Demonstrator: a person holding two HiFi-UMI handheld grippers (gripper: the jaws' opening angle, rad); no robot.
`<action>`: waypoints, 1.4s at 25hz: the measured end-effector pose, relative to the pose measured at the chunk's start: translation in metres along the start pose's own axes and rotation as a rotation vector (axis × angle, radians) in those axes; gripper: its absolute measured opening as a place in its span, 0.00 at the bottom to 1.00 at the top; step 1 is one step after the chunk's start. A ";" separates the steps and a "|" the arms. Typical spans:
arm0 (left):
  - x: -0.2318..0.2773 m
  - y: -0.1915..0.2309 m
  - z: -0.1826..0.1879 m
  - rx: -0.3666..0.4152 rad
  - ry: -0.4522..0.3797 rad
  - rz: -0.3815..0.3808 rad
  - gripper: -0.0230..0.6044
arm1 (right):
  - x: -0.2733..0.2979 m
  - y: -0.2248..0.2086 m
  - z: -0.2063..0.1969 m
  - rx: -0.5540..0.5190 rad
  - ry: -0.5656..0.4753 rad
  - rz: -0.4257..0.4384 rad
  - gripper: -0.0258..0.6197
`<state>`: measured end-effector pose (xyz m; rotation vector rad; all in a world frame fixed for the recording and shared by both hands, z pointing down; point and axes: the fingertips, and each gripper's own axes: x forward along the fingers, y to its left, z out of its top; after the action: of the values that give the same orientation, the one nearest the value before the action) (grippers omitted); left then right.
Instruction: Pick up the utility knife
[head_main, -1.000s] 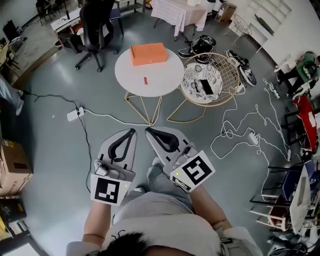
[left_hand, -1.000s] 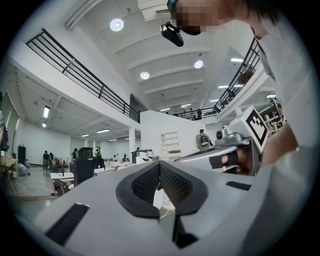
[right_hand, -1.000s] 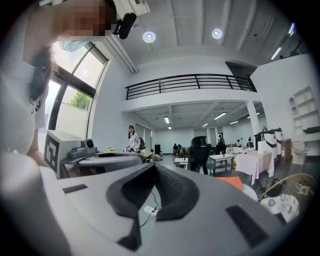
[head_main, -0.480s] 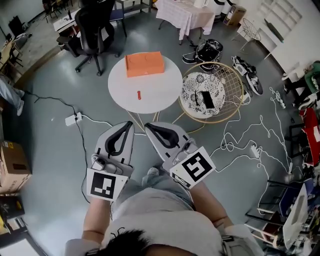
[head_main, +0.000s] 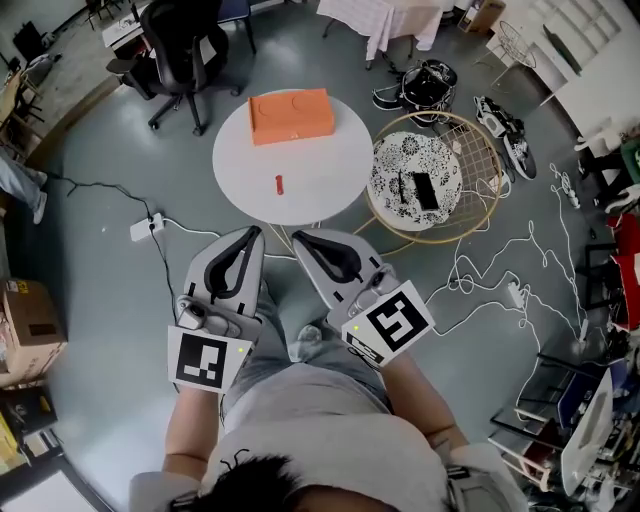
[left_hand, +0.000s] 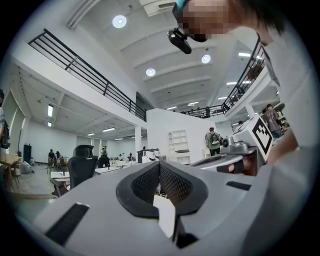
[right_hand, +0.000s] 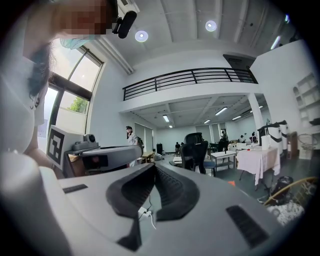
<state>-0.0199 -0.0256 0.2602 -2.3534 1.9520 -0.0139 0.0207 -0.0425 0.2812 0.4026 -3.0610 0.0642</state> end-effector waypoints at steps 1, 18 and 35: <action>0.005 0.005 -0.002 -0.006 0.002 -0.010 0.05 | 0.005 -0.005 -0.001 0.004 0.003 -0.010 0.05; 0.085 0.110 -0.032 -0.005 0.030 -0.211 0.05 | 0.122 -0.080 -0.013 0.048 0.052 -0.205 0.05; 0.145 0.162 -0.070 -0.066 0.066 -0.423 0.05 | 0.184 -0.146 -0.090 0.148 0.216 -0.425 0.06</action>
<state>-0.1558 -0.2017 0.3120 -2.7946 1.4612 -0.0550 -0.1146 -0.2266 0.3863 0.9732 -2.7024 0.2935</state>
